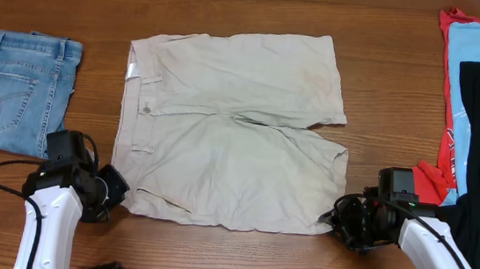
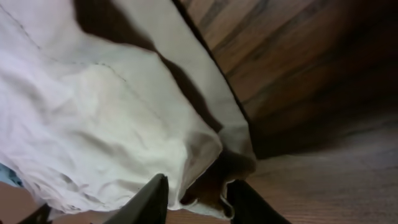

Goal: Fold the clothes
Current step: 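Move both grippers to the shorts' bottom leg hems and grasp them, then lift the leg hems and fold them up toward the waistband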

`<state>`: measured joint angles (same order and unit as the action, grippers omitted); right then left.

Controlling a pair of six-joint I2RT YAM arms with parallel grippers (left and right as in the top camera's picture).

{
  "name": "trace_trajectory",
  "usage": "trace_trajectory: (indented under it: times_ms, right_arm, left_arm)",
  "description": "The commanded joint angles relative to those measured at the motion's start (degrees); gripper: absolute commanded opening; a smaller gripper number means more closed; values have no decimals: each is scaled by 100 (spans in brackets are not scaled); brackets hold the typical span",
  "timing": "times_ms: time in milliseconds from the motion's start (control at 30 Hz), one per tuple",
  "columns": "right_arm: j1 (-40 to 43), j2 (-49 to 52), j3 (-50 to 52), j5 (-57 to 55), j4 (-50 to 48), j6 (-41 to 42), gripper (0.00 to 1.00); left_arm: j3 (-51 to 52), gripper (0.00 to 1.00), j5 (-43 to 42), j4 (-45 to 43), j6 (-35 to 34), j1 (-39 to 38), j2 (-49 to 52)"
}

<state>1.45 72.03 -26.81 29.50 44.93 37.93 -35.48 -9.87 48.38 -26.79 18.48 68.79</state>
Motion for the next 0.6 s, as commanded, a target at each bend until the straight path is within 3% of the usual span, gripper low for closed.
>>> trace_trajectory:
  times_ms: [0, 67, 100, 300, 567]
  right_arm:
    - [11, 157, 50, -48, -52, 133, 23]
    - [11, 238, 50, -48, -76, 133, 6]
    - [11, 258, 50, -44, -101, 131, 4]
    - [74, 234, -308, -31, -101, -92, 4]
    - [549, -98, -2415, -590, 1121, -544, 4]
  left_arm:
    - [-74, 6, -2, 72, 109, 24, 31]
    - [-72, 4, -4, 74, 109, 24, 31]
    - [-74, 4, -9, 83, 109, 24, 31]
    - [-170, 4, -28, 363, 323, 26, -9]
    - [-1178, 4, -28, 1412, 894, 26, -352]
